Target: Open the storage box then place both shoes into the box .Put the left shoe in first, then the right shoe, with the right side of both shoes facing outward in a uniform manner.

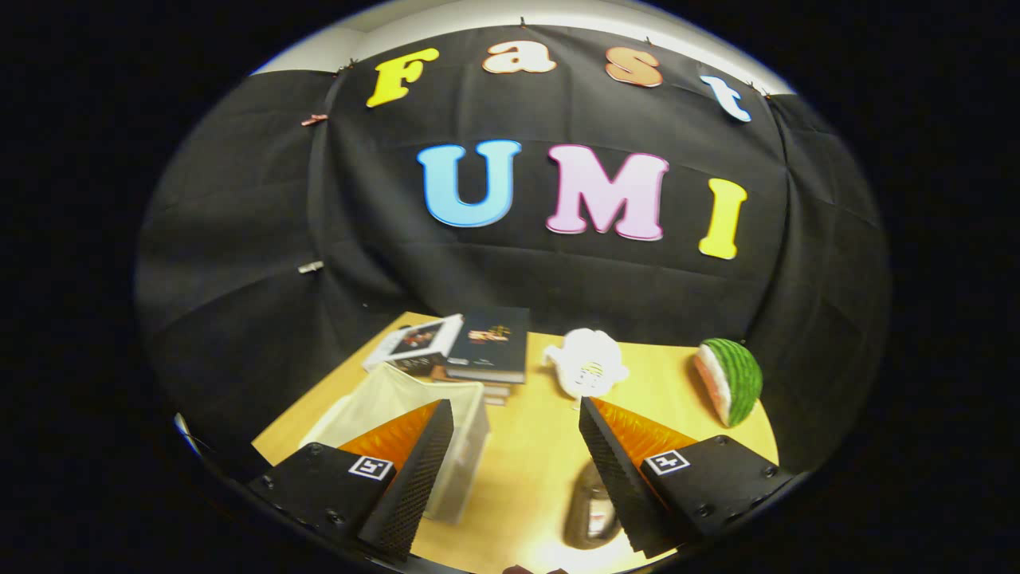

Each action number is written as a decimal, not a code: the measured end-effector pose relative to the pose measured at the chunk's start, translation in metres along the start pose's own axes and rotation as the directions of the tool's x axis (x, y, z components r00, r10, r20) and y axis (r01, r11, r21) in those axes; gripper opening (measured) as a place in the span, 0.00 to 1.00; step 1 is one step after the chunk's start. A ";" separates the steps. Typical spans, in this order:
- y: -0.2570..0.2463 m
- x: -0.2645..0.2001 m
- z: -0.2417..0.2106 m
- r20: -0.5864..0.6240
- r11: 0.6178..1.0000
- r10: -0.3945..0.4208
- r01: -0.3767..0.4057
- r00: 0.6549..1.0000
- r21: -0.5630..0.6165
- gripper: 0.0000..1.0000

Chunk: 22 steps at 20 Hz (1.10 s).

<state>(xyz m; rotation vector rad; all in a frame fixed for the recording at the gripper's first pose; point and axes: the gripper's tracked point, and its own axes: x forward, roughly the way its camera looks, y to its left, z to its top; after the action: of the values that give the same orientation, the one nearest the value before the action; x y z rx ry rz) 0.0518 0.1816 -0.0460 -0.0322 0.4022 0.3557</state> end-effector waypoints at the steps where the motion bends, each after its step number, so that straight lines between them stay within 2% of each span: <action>1: -0.017 -0.002 -0.014 -0.020 0.999 -0.032 0.032 0.999 -0.004 0.98; 3: -0.046 -0.006 -0.043 -0.070 0.996 -0.083 0.083 0.994 -0.014 0.98; 5: -0.064 -0.009 -0.074 -0.122 0.995 -0.101 0.099 0.987 -0.020 0.98; 8: -0.096 -0.009 -0.123 -0.212 0.986 -0.160 0.164 0.964 0.001 0.98; 15: -0.121 0.020 -0.214 -0.434 0.974 -0.165 0.217 0.886 0.072 0.99; 17: -0.128 0.031 -0.228 -0.471 0.969 -0.153 0.227 0.869 0.103 0.98; 22: -0.151 0.056 -0.252 -0.514 0.966 -0.172 0.246 0.840 0.080 0.96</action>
<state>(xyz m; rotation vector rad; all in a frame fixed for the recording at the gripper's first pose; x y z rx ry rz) 0.0569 0.0335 -0.3057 -0.0284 0.9384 0.0922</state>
